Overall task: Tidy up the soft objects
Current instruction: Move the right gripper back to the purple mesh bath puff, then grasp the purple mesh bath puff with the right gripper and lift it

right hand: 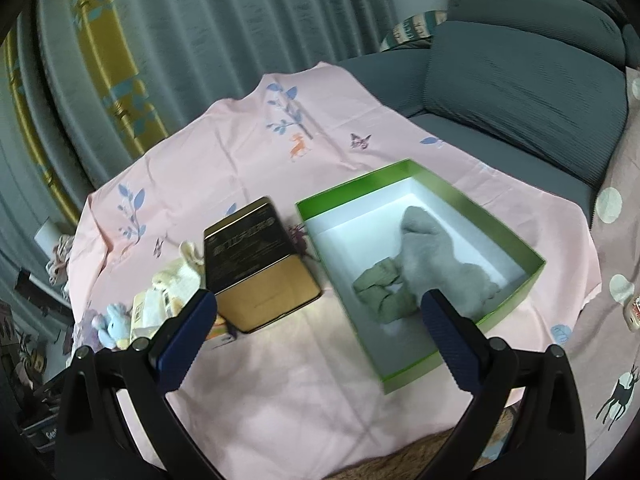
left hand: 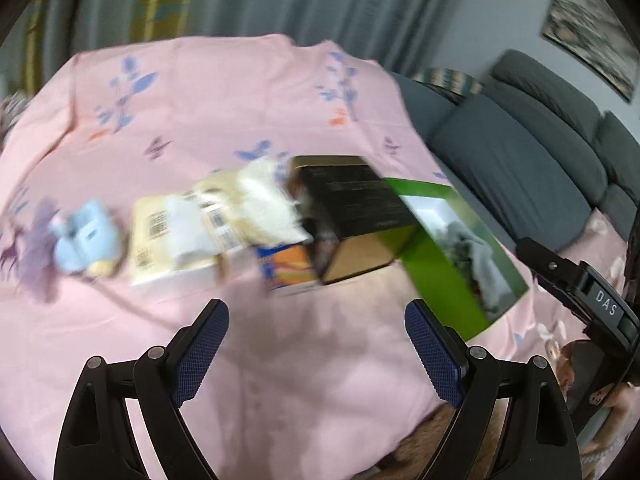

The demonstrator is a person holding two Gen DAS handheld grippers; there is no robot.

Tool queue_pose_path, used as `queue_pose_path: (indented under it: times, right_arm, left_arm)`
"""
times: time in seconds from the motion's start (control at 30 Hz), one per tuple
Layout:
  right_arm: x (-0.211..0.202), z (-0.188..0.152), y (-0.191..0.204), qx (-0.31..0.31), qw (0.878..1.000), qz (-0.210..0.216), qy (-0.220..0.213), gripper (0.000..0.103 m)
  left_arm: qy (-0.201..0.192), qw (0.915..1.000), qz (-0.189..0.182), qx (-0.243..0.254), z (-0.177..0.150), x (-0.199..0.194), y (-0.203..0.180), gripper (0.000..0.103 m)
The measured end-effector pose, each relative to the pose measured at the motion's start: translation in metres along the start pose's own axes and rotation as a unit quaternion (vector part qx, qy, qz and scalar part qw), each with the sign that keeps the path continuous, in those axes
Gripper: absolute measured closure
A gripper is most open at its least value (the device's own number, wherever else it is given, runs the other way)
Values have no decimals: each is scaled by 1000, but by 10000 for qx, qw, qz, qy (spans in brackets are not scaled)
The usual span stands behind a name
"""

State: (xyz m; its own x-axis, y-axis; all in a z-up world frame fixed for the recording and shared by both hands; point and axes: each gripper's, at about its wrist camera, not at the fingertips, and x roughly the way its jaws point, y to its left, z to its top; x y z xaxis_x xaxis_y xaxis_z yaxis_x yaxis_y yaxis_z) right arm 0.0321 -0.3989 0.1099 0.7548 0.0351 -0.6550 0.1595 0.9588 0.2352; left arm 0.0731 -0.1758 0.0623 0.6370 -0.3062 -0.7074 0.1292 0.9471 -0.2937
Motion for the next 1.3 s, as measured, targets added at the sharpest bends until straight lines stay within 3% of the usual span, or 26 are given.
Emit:
queue_pose_path:
  times: [0.27,0.43,0.6,0.8,0.97,1.03,1.1,1.2,1.27,1.3]
  right_arm:
    - [10,-11,33,-268,9985,412,221,1]
    - [19,-17,59,-495,9962,606,385,2]
    - [30,-23,98,-788,9884,1132,630,4]
    - [63,-30,188,-1363,9620,2064,1153,8]
    - [102,-41,295,-2084,9253,2661,1721,14]
    - [114,-47,331,-2313,9127,2782,1898,26]
    - [130,-54,365,-2534,9016,2844,2049,34]
    - [155,-66,409,-2918,8895,2750,2193,36]
    - [173,-78,432,-3199,8846,2504,2292,44]
    - [181,-84,439,-3321,8827,2358,2345,53]
  left_arm:
    - [-55,9953,564,-788,-29,-23,77,13]
    - [-76,9884,864,-1248,-47,-32,122,13]
    - [-258,9788,1045,-1743,-60,-43,159,13]
    - [-389,9694,1270,-2063,-72,-51,191,15]
    - [-411,9598,1346,-2427,-82,-56,217,25]
    - [-370,9564,1389,-2543,-84,-55,226,31]
    - [-326,9523,1445,-2670,-88,-55,237,34]
    - [-289,9482,1454,-2810,-94,-57,249,35]
    - [-264,9466,1438,-2874,-96,-58,254,35]
    - [-240,9458,1439,-2901,-98,-58,257,35]
